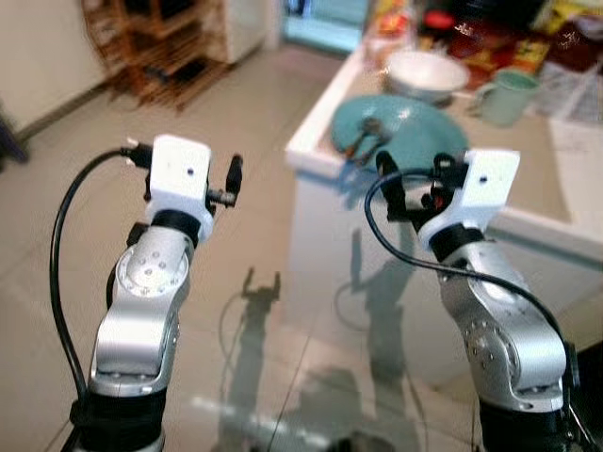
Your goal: Setting the table
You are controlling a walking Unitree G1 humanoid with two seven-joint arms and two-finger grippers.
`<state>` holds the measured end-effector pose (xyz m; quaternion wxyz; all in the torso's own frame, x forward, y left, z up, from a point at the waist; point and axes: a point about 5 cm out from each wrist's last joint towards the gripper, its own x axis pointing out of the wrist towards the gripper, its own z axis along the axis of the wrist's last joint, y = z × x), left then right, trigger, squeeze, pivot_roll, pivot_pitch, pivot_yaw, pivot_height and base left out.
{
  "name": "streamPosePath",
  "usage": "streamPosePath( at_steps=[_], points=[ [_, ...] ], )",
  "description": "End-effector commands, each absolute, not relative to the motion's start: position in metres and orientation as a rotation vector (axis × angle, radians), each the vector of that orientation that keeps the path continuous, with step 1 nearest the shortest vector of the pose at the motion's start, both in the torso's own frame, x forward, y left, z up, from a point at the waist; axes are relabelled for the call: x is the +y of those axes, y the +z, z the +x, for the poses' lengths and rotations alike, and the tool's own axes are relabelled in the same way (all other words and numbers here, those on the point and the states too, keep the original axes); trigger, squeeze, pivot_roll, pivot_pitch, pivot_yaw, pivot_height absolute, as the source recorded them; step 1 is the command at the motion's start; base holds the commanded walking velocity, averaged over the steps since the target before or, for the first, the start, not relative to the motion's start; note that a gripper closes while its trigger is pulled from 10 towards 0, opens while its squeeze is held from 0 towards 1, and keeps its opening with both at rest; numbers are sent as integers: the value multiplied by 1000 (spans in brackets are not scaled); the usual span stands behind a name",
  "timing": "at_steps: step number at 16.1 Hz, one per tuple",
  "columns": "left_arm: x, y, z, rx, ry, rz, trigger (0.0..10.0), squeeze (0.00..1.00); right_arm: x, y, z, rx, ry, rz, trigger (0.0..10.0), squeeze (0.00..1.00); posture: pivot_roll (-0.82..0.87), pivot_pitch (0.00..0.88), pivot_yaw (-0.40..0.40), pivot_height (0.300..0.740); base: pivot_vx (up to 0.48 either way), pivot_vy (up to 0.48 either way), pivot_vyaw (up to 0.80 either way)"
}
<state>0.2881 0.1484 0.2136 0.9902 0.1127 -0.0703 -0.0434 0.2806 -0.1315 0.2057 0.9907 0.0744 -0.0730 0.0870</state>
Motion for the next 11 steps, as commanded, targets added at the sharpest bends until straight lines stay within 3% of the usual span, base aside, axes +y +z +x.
streamPosePath(
  at_steps=[1, 4, 8, 11],
  points=[
    [140, 215, 288, -153, -122, 225, 10000, 0, -140, 210, 279, -173, 149, 142, 10000, 0, 49, 58, -57, 740, 465, 0, 0],
    [141, 215, 288, -156, -124, 225, 10000, 0, -139, 211, 279, -174, 149, 150, 10000, 0, 41, 48, -57, 740, 463, 0, 0],
    [135, 216, 289, -166, -138, 218, 10000, 0, -141, 214, 279, -182, 152, 164, 10000, 0, 44, 44, -63, 740, 461, 0, -800],
    [139, 215, 289, -162, -124, 227, 10000, 0, -142, 215, 279, -186, 145, 161, 10000, 0, 41, 46, -65, 740, 454, 0, 0]
  ],
)
